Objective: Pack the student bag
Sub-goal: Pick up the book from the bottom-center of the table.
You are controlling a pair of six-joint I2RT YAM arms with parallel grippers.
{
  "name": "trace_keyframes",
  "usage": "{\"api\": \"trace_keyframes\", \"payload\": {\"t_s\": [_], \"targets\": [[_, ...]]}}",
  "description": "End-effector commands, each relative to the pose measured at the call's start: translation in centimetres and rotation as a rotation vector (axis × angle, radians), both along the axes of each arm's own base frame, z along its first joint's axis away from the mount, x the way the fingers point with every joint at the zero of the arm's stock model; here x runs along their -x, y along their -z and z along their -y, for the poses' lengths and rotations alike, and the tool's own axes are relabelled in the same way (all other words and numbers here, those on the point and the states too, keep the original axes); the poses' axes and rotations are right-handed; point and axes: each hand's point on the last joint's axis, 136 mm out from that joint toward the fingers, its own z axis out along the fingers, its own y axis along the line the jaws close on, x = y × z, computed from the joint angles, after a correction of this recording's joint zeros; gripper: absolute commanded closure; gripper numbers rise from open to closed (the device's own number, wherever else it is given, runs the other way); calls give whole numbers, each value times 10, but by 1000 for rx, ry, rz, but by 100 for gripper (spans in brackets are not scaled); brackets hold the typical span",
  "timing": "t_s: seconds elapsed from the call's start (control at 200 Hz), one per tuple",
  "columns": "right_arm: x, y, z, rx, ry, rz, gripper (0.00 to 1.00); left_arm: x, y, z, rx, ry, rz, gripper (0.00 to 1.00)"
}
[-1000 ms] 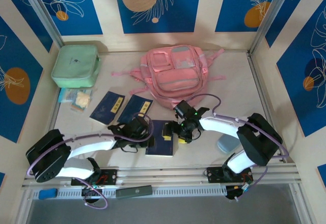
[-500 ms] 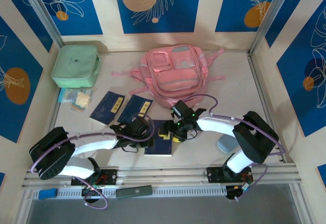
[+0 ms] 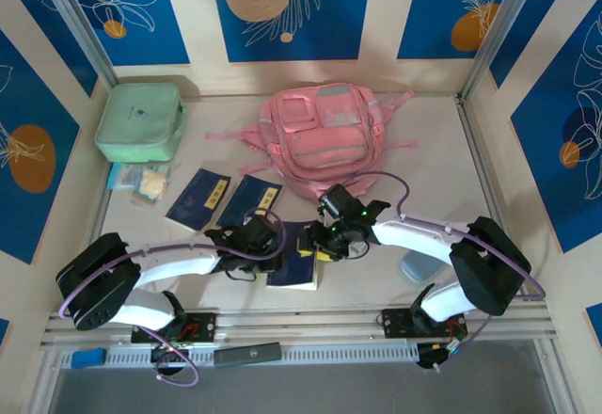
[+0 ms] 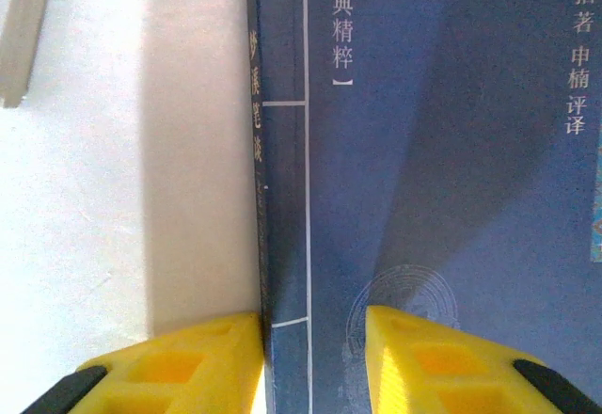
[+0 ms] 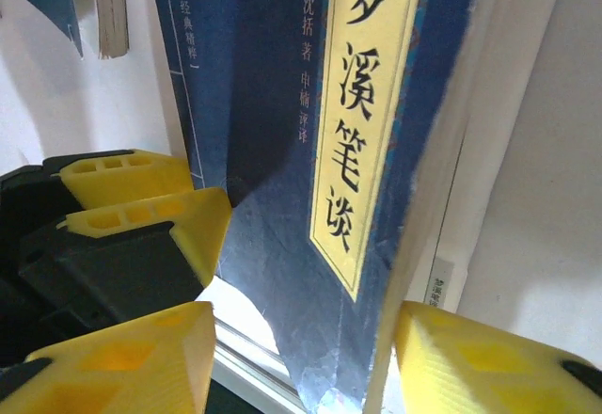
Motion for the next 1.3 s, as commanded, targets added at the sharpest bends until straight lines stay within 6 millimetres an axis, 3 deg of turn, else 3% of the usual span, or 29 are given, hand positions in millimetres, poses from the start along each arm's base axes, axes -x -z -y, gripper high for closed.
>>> {"api": "trace_keyframes", "payload": {"t_s": [0.0,0.305,0.535,0.68,0.895,1.085,1.296], "targets": [[6,-3,-3,-7,-34,-15,52,7,25,-19,-101,-23,-32,64],[5,5,-4,18,-58,-21,65,5,21,-15,-76,-24,-22,64],[4,-2,-4,0,-61,-5,91,6,16,-13,-47,-30,-18,62],[1,-12,-4,-25,-65,29,100,3,5,-8,-14,-26,1,57],[-6,-71,-2,-211,-45,137,100,-1,-49,-17,1,49,86,42],[-10,-126,8,-340,-111,227,100,-18,-125,-20,202,51,228,26],[-9,-193,19,-514,-166,338,100,-31,-177,-20,417,44,287,22]]}}
